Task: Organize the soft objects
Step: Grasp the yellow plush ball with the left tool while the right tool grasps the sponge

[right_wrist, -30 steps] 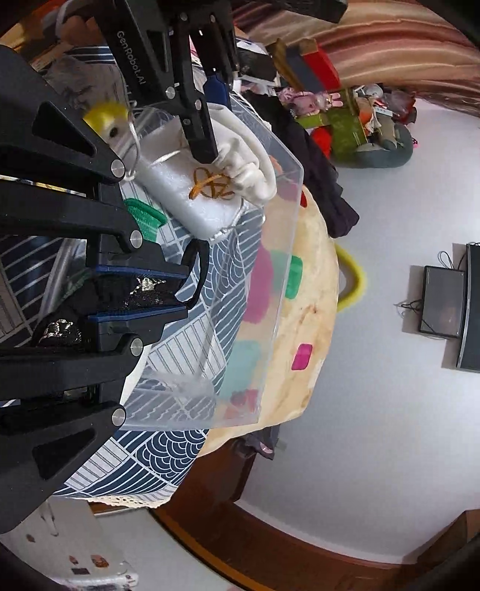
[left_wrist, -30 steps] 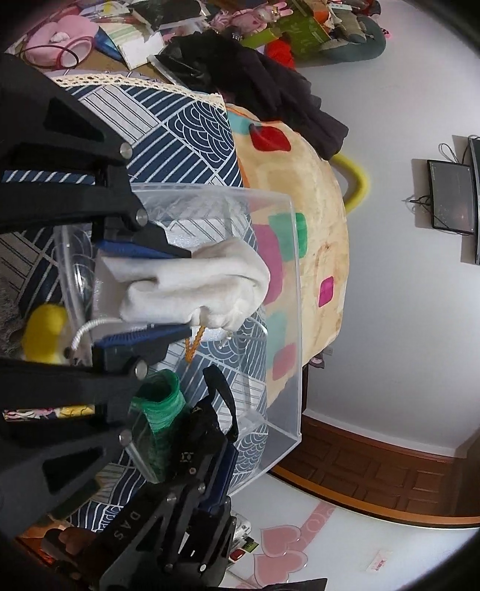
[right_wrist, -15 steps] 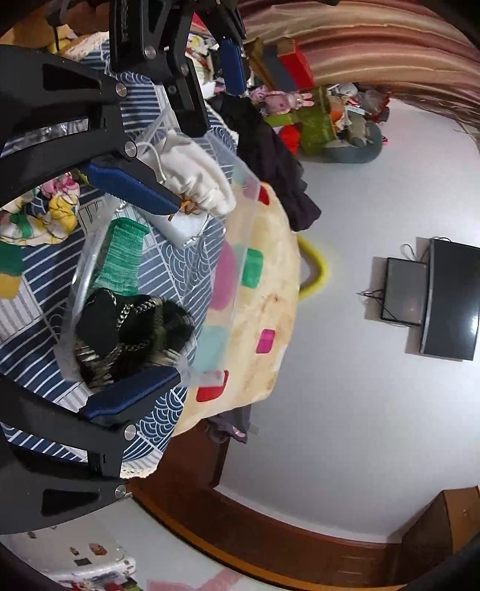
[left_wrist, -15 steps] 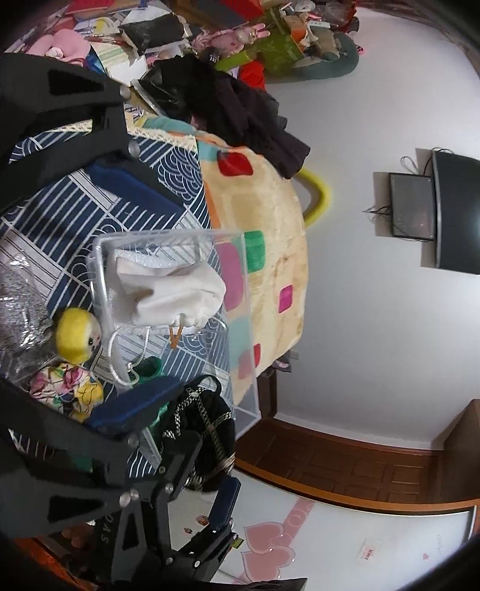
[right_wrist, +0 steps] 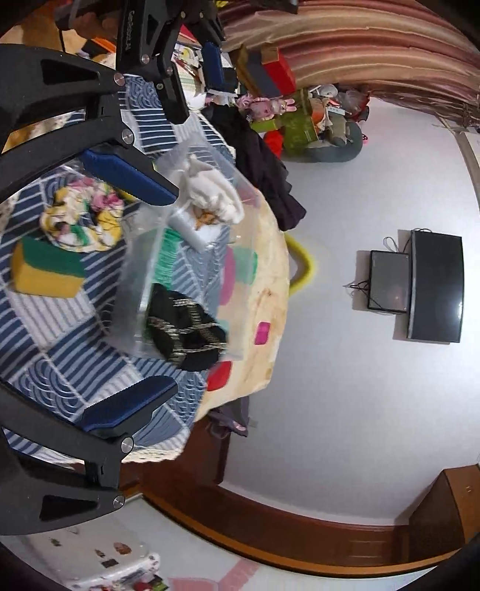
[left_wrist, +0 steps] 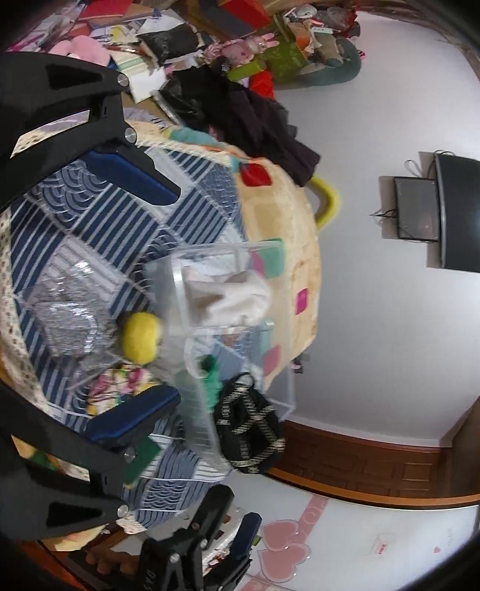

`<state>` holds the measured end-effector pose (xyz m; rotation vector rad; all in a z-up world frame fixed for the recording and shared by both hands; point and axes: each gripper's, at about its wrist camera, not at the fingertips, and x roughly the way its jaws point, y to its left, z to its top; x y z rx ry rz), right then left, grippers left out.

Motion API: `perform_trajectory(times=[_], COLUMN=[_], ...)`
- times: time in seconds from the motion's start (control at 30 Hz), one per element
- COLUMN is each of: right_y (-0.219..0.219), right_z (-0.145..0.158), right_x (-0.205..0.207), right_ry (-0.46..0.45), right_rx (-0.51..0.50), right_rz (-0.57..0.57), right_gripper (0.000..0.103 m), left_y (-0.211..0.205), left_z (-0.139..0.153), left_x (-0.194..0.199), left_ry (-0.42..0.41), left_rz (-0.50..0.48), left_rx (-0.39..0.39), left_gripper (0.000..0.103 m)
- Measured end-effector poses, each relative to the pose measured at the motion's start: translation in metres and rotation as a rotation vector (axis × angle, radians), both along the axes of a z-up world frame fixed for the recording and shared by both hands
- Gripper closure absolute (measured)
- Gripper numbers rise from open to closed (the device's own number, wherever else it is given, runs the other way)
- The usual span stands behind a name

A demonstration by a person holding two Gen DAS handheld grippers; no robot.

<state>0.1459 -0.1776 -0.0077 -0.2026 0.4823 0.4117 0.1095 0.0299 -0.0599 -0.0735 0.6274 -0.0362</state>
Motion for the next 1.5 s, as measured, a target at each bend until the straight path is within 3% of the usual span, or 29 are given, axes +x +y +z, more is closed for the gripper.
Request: perform_trajectory(times=[0.3, 0.57, 0.63, 0.73, 0.77, 0.8, 0.87, 1.1, 1.5], right_y=[-0.006, -0.019, -0.021, -0.021, -0.021, -0.021, -0.019, -0.021, -0.026], right_z=[-0.047, -0.084, -0.087, -0.09, -0.092, -0.093, -0.093, -0.078, -0.03], right_x=[-0.011, -0.012, -0.011, -0.009, -0.009, -0.009, -0.011, -0.027, -0.026], right_ry=[0.124, 0.248, 0.266, 0.285, 0.295, 0.306, 0.322, 0.245, 0.11], right_rx=[-0.013, -0.012, 0.005, 0.013, 0.015, 0.022, 0.045, 0.023, 0.049], right_rz=[-0.014, -0.037, -0.03, -0.02, -0.013, -0.005, 0.022, 0.023, 0.001], right_gripper=[0.01, 0.012, 0.02, 0.044, 0.052, 0.061, 0.065, 0.068, 0.068], left_y=[-0.015, -0.032, -0.031, -0.028, -0.028, -0.029, -0.029, -0.027, -0.018], left_z=[-0.045, -0.065, -0.069, -0.076, -0.078, -0.08, -0.081, -0.073, -0.028], left_x=[0.013, 0.045, 0.05, 0.055, 0.055, 0.055, 0.052, 0.033, 0.008], left_ry=[0.106, 0.171, 0.187, 0.215, 0.223, 0.228, 0.22, 0.177, 0.049], left_rz=[-0.018, -0.035, -0.025, -0.033, -0.042, -0.049, -0.05, -0.056, -0.051], left_rx=[-0.054, -0.053, -0.054, -0.082, -0.092, -0.093, -0.085, -0.086, -0.094], left_gripper=[0.005, 0.023, 0.03, 0.046, 0.056, 0.06, 0.06, 0.061, 0.061])
